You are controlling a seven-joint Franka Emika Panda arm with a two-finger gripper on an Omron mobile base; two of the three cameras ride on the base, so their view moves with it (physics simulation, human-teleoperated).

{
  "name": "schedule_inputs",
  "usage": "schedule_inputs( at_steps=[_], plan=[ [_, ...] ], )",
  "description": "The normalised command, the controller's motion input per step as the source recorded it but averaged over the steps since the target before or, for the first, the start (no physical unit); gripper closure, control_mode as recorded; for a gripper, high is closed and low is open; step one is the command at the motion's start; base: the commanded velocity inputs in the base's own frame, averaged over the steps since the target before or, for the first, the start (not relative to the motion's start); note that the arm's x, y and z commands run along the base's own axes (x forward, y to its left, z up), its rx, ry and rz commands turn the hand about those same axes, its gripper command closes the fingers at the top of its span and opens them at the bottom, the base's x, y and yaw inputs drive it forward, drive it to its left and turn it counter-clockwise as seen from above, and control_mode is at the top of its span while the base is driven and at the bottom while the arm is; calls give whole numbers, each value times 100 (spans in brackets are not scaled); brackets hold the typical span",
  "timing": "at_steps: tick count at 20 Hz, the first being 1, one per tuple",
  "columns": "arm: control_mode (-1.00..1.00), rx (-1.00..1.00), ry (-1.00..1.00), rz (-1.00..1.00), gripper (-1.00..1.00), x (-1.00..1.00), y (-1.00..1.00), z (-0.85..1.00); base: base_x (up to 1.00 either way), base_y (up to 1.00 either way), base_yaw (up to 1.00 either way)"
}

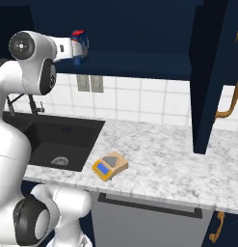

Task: Pick the boxed food and place it on the digital scale for weighing, and close the cabinet.

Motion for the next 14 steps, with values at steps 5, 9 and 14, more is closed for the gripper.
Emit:
schedule_inputs(
  at_steps=[5,9,14],
  plan=[
    [-100,2,-3,0,-100,64,13,10,0,0,0],
    [-100,10,-1,0,-100,74,7,10,0,0,0],
    [-100,10,-3,0,-100,38,0,4,0,0,0]
  ],
)
